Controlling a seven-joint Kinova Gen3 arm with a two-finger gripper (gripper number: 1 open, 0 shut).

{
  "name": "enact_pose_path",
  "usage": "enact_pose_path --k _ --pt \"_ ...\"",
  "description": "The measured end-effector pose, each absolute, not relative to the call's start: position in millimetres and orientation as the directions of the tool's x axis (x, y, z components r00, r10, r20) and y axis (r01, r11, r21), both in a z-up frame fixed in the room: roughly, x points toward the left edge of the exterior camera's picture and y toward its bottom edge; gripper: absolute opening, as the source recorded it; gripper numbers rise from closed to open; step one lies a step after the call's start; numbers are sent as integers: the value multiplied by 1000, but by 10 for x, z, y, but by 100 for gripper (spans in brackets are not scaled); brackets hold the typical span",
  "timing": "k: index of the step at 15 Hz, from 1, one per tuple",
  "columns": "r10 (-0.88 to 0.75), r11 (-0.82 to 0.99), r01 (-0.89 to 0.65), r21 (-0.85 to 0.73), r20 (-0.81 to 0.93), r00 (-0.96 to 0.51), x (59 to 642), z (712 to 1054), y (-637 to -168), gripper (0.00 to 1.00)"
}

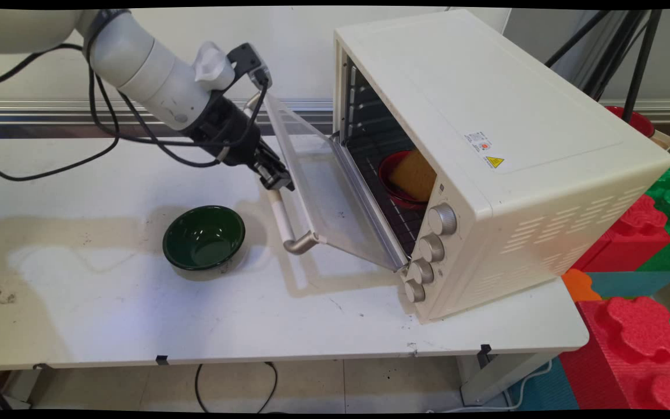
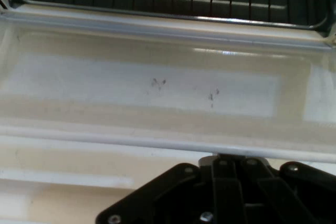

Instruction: Open the oven

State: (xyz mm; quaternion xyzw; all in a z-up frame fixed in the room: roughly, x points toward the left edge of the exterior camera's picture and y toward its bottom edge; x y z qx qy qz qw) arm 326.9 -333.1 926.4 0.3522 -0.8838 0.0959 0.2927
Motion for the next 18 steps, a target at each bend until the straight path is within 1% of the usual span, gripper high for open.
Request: enact_pose_path --k 10,18 --pt "-563 733 -680 17 576 -593 3423 8946 -3143 0" --pt "-559 737 -675 6 567 -605 3516 8764 -2981 0"
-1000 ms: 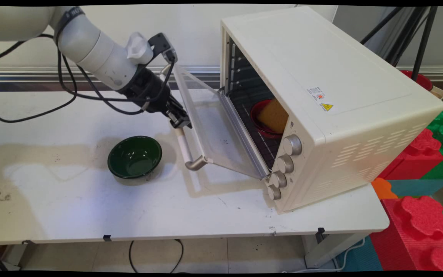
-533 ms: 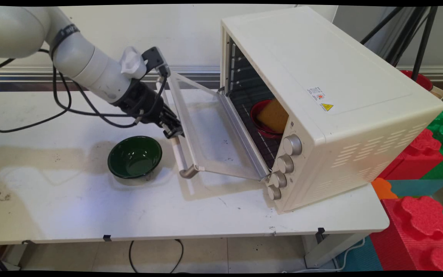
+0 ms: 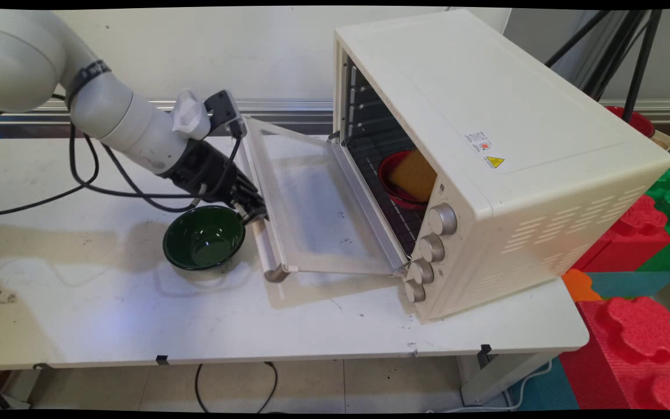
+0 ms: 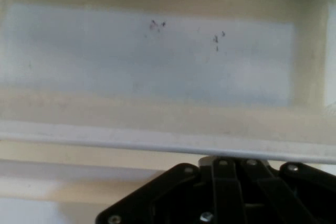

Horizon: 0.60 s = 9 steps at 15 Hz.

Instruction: Open the oven

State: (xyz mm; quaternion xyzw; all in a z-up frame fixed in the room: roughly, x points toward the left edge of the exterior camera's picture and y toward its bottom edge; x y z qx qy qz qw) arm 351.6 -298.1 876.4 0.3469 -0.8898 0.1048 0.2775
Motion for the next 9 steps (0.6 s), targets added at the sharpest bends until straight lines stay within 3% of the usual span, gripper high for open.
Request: enact_pose_path --k 9 --pt "-540 742 -670 -27 568 -621 3641 8601 -2842 0"
